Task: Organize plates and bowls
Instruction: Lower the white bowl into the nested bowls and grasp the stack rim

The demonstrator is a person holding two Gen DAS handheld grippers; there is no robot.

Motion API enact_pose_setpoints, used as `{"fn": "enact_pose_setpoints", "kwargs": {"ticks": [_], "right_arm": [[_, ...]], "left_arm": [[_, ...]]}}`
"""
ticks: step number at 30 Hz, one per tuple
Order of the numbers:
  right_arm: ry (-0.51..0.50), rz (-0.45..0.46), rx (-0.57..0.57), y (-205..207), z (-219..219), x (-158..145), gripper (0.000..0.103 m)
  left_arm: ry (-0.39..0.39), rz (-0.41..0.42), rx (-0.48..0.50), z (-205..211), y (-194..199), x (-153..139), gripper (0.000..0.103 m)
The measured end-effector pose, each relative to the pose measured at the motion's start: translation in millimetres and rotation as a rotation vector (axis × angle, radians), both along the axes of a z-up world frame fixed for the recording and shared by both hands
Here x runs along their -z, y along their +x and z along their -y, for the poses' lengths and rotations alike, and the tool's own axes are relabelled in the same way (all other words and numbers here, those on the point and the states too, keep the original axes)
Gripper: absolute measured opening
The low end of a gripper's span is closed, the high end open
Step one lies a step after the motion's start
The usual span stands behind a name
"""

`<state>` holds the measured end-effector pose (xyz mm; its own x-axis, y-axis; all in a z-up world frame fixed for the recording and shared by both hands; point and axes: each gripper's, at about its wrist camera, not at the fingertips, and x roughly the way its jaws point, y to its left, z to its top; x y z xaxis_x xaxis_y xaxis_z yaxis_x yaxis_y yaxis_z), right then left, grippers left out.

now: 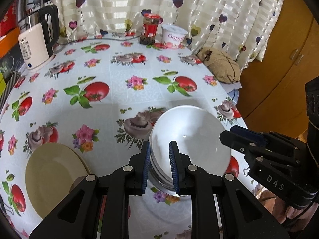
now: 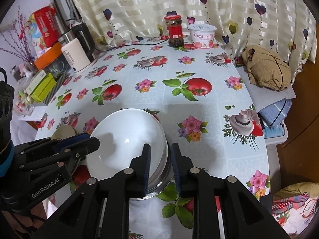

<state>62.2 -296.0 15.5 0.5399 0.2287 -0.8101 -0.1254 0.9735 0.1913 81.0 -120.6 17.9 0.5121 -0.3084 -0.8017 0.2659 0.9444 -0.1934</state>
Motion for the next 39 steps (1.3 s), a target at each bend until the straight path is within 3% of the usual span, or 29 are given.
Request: {"fn": "enact_pose_setpoints", "kwargs": {"ticks": [23,35,39], "right_arm": [[0.033,0.082,-0.044,-28.8,-6.3,-28.9,0.028],[0.054,0.094,-0.044,-41.0,0.7,-30.5,0.028],[0.064,0.086,-0.012,-41.1,14.8,-23.9,0.036]], "left_arm": [[-0.013,0.087,-0.019,-13.8,-26.1,-20.3,0.020],[-0.100,0.066,-0.031,-35.1,-31.0,-12.1,0.020],[-0.121,0.041,-0.066,-48.0,-24.5,-3.4,0.020]]}}
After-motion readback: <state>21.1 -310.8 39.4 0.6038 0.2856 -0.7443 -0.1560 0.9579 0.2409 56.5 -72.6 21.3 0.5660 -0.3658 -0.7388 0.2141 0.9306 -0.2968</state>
